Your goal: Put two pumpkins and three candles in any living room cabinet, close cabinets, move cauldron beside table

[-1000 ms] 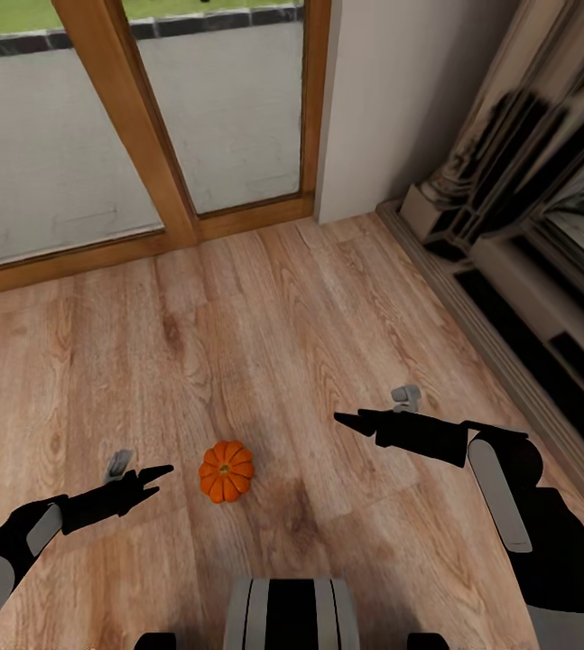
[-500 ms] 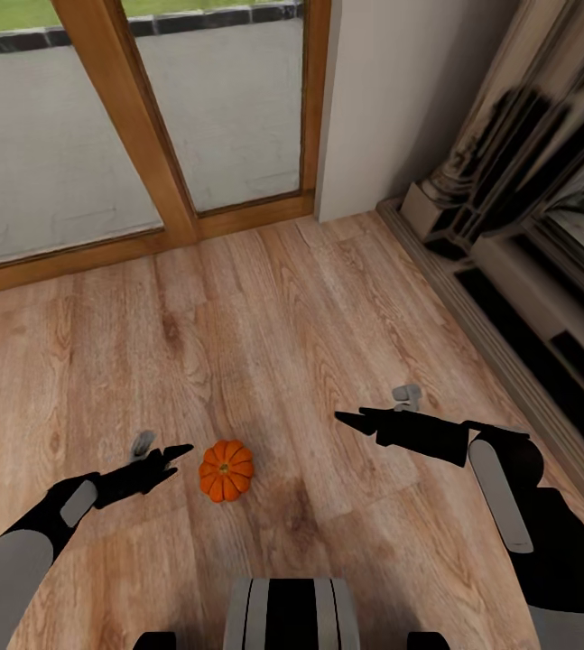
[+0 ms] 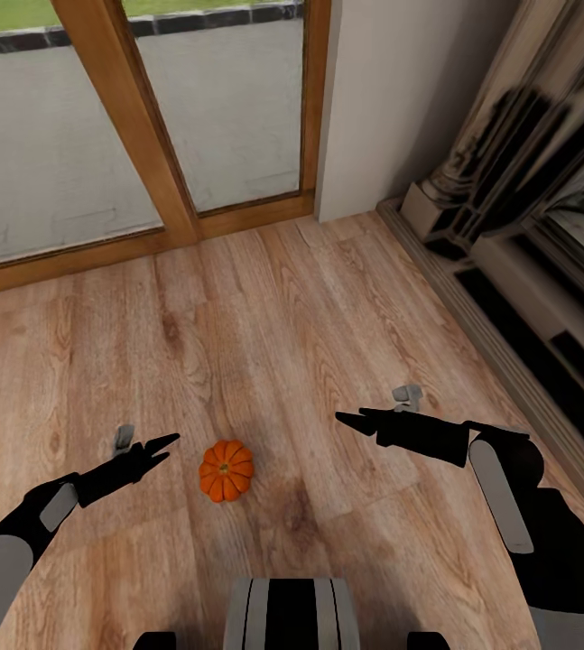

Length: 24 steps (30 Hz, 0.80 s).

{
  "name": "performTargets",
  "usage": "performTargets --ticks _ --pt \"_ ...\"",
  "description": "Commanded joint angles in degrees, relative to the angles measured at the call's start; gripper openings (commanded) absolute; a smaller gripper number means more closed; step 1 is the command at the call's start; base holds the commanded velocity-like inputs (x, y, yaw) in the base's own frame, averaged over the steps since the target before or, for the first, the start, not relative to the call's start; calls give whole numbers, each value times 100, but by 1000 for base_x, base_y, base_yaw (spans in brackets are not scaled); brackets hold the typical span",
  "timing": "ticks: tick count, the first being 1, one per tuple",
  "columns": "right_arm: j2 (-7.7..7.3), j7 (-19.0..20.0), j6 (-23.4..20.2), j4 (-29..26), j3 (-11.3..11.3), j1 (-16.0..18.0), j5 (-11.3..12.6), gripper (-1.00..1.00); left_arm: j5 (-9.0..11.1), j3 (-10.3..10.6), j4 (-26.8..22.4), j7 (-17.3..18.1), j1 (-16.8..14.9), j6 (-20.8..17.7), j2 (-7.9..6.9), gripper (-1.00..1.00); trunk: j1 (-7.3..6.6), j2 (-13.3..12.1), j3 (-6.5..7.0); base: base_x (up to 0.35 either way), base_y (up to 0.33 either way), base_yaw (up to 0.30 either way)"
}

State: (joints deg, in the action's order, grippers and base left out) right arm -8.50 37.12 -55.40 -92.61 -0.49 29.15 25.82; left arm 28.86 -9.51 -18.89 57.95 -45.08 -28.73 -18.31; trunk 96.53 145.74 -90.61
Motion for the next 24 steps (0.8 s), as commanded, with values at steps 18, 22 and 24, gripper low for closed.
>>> performTargets --ticks 18,22,24 --pt "-28 14 -23 -2 -4 3 2 100 9 956 -9 131 -3 -194 -30 100 43 24 -380 0 0 0" --pt "-29 14 -23 -2 -4 3 2 100 7 996 -9 181 -4 -185 -32 100 53 29 -468 0 0 0" --pt "-29 14 -23 -2 -4 3 2 100 6 1007 -9 209 -7 -172 -34 100 53 29 -468 0 0 0"
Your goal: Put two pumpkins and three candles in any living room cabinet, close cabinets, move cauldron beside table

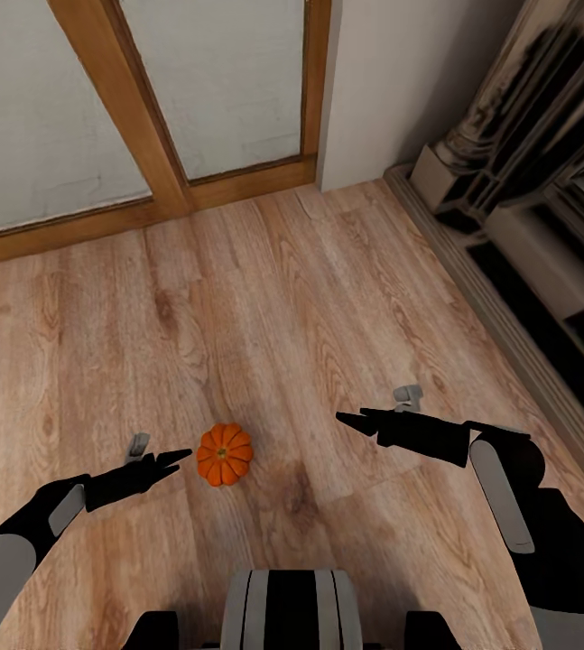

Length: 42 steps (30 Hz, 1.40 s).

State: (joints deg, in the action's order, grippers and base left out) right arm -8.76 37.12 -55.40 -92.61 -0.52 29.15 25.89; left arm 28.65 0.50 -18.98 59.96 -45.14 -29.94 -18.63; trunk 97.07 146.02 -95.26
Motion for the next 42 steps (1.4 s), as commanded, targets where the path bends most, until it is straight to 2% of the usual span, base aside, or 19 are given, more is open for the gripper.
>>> performTargets --ticks 1,6,25,35,36,37,42 --pt "-1 14 -22 -2 -3 3 -6 100 27 8 0 22 -2 -38 -4 100 -1 1 -3 0 0 0" --pt "91 46 64 -2 -3 72 -9 100 90 -39 -2 -4 79 50 -49 100 -1 1 -3 0 0 0" --pt "91 46 64 -2 -3 72 -9 100 90 -39 -2 -4 79 50 -49 100 -1 1 -3 0 0 0" --pt "111 -66 -11 -2 -30 16 -13 100 104 -51 8 189 130 355 -103 100 -1 1 -3 0 0 0" --pt "111 -68 -12 -2 -32 15 -13 100 105 -50 8 195 131 514 -104 100 -1 1 -3 0 0 0" --pt "111 -69 -13 -2 -32 15 -13 100 105 -50 9 200 132 518 -104 100 -1 1 -3 0 0 0" --pt "111 -73 -14 -3 -33 14 -14 100 105 -56 9 214 136 530 -106 100 12 8 -114 0 0 0"
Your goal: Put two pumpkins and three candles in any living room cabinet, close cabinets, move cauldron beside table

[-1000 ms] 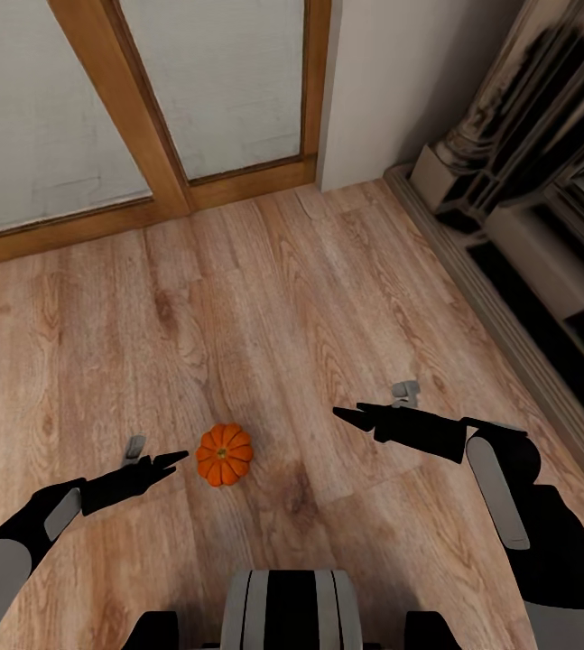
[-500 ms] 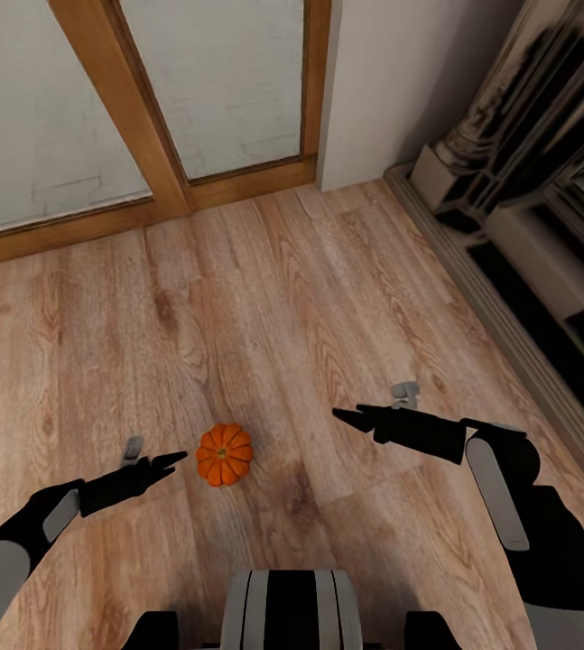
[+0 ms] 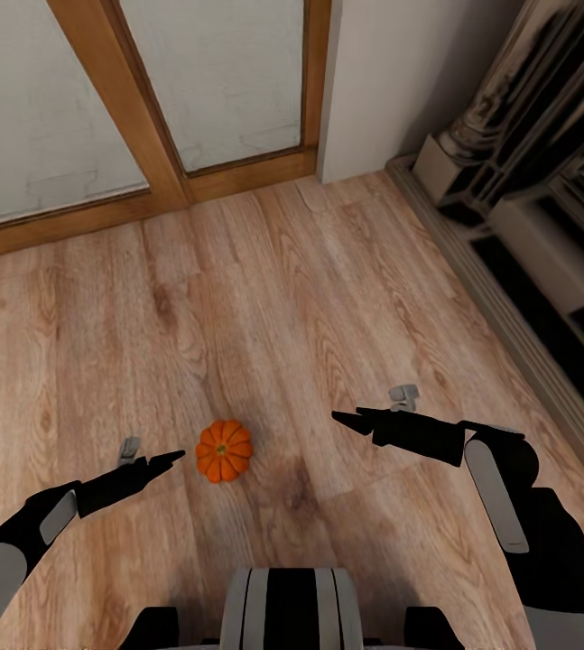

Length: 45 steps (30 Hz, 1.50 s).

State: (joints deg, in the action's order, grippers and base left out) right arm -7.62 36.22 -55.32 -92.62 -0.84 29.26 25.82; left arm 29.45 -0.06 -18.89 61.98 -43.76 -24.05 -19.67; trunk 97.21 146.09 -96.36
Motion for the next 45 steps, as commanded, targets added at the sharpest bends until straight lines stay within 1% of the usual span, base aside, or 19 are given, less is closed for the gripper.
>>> performTargets --ticks 1,9,12,17,20,23,26,36,39,45 --pt "-2 17 -23 -2 -2 2 -7 100 25 -2 0 13 -1 -58 -1 100 1 3 -26 0 0 0" --pt "3 10 -23 -2 -11 1 -18 100 24 -3 0 98 -1 -60 -5 100 1 3 -26 0 0 0" --pt "2 9 -5 -2 -12 1 -22 100 25 -3 0 115 -1 -62 -8 100 9 7 -92 0 0 0" --pt "1 8 27 -2 -13 1 -24 100 26 -3 0 134 -1 -61 -9 100 9 7 -92 0 0 0" --pt "0 11 36 -2 -13 1 -24 100 26 -3 0 178 -1 -57 -8 100 14 9 -137 0 0 0" --pt "-1 14 38 -2 -13 1 -24 100 26 -3 0 209 -1 -56 -9 100 14 9 -137 0 0 0" --pt "1 13 38 -2 -13 1 -24 100 25 -3 0 219 -1 -56 -10 100 22 13 -203 0 0 0" --pt "1 16 53 -3 -13 1 -24 100 18 -3 0 208 -1 -26 -3 100 22 13 -203 0 0 0" --pt "3 17 100 -5 -16 1 -24 100 17 -3 5 208 4 49 -4 100 22 13 -203 0 0 0" --pt "6 8 188 -5 -14 1 -32 100 9 -3 8 193 7 79 -2 100 22 13 -203 0 0 -55"
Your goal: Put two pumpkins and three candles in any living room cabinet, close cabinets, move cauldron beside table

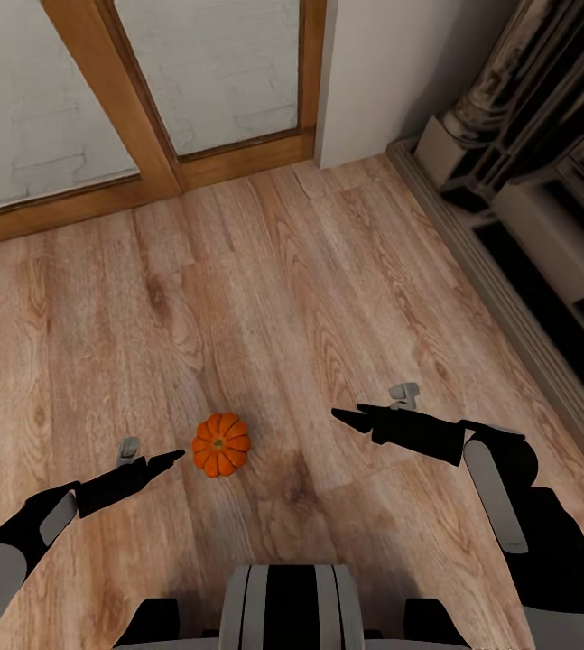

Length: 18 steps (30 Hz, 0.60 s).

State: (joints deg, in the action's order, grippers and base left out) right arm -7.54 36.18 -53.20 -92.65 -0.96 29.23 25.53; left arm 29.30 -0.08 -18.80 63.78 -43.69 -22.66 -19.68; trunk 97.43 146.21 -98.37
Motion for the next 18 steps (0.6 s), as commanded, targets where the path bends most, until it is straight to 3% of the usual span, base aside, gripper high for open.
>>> performTargets --ticks 1,14,18 --pt "-2 15 -18 -2 0 4 -3 100 22 0 -1 0 0 -58 -1 100 -1 1 -3 0 0 -103" --pt "-4 29 11 -8 -8 -5 -4 100 15 -8 34 -66 0 -54 5 100 -1 1 -3 0 0 -27" --pt "-5 29 6 -7 -3 -5 -4 100 15 -9 51 -74 0 -54 7 100 -1 1 -3 0 0 -168"
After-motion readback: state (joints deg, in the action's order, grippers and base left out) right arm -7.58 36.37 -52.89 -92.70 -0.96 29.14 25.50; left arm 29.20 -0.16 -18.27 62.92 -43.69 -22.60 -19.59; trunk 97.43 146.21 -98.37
